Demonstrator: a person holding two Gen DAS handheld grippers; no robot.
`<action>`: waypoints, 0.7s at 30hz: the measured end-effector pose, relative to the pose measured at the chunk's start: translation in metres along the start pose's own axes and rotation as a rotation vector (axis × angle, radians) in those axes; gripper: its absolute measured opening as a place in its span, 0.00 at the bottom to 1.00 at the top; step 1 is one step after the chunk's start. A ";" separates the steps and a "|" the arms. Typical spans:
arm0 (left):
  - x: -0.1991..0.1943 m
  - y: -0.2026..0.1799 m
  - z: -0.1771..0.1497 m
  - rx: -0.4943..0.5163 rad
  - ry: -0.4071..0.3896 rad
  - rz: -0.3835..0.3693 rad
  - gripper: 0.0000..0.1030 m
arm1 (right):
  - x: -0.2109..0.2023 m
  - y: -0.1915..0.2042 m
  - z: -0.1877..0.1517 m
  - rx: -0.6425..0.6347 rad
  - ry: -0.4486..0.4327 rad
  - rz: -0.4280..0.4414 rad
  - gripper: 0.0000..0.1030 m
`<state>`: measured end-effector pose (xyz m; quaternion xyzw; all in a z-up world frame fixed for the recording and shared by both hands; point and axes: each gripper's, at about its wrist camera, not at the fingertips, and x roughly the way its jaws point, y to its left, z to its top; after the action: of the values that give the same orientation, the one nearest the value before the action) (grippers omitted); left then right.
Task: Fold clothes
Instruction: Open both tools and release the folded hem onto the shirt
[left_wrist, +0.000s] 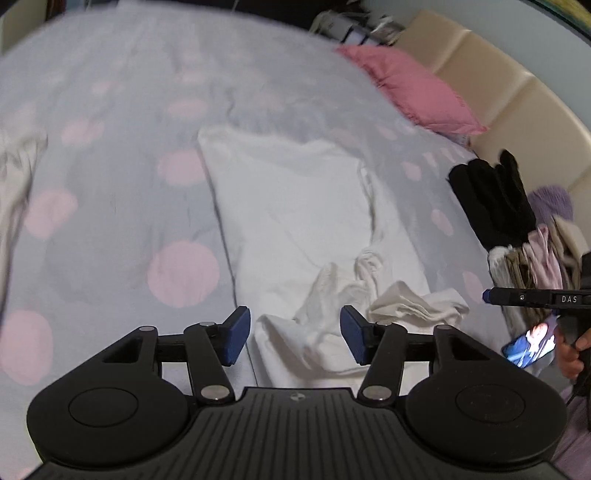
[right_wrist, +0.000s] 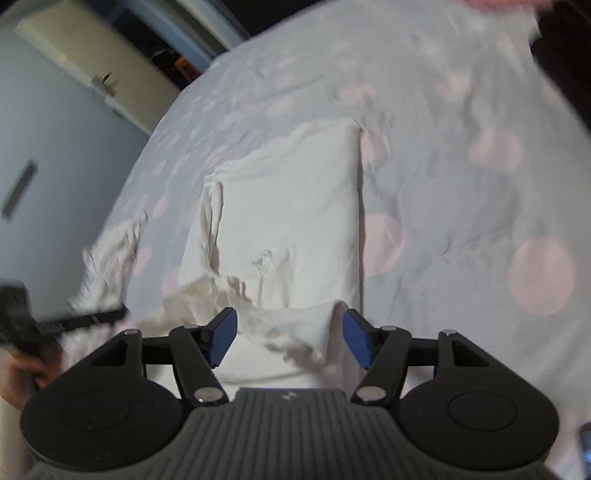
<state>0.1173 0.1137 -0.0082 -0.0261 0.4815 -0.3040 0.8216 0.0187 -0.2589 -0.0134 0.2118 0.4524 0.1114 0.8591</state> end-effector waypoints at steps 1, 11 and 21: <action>-0.005 -0.009 -0.004 0.039 -0.017 0.006 0.47 | -0.004 0.007 -0.008 -0.039 -0.012 -0.021 0.57; -0.007 -0.079 -0.050 0.299 0.005 0.030 0.25 | 0.000 0.040 -0.061 -0.203 0.014 -0.055 0.24; 0.051 -0.077 -0.065 0.352 0.065 0.103 0.25 | 0.045 0.045 -0.070 -0.314 0.068 -0.127 0.24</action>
<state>0.0457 0.0406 -0.0564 0.1527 0.4477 -0.3418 0.8120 -0.0138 -0.1838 -0.0606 0.0422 0.4707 0.1332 0.8712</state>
